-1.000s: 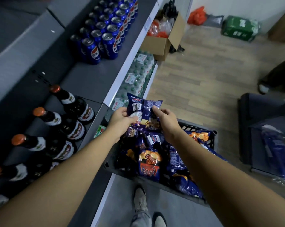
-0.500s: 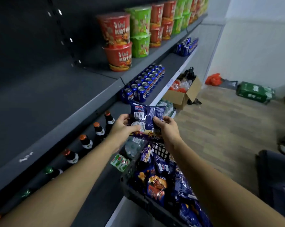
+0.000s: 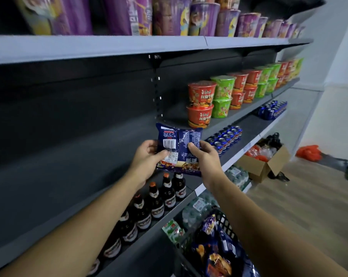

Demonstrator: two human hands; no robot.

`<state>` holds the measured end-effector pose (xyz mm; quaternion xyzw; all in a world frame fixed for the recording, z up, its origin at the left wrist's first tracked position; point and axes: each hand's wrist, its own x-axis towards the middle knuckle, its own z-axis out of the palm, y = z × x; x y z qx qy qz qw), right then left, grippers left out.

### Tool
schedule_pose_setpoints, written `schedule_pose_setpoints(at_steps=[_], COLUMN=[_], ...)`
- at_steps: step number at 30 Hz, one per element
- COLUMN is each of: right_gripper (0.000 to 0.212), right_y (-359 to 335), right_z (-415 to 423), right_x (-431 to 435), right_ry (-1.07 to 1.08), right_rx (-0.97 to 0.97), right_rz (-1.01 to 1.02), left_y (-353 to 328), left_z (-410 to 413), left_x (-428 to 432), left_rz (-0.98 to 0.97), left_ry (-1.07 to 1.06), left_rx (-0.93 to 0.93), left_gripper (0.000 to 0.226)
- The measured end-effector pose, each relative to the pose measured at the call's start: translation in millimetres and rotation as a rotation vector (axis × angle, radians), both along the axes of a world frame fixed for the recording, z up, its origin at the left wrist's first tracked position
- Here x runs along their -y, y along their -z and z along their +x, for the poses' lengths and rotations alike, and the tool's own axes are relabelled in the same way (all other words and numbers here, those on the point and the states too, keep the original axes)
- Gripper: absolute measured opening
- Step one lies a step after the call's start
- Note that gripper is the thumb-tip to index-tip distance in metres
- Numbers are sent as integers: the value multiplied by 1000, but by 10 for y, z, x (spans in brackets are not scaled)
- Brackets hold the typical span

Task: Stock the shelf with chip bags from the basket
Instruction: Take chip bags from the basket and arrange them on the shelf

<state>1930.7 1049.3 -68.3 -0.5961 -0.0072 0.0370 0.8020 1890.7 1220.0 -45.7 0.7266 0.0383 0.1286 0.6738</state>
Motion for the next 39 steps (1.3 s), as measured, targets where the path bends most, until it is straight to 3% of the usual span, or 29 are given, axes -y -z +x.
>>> schedule_pose_setpoints(at_steps=[9,14,23,30,34,39], right_gripper=[22,36,37,42,36,53], right_y=[-317,-371,-393,-341,-311,-248], right_z=[-364,-828,-1923,-2500,-2692,-2844], right_x=[-1534,-2649,-4270,-5036,-5325,-5584], right_ry=[-228,-377,-623,-723,-736,-724], right_rx=[73,52,52,58,70,48], right_rz=[-5,4,14,-28,-63,-92], left_y=[-232,-295,-309,-233,-208,-136], left_z=[-731,-1466,-2871,-3543,-3739,-3863], left_x=[-1468,-2457,-3743,-4367,-4602,-4859], left_rz=[4,25,43,36,5,-23], left_ry=[-196,-340,-599,-702,-722,-732], left_rx=[50,70,77,43,39,42], left_gripper=[30,33,37,41,25,30])
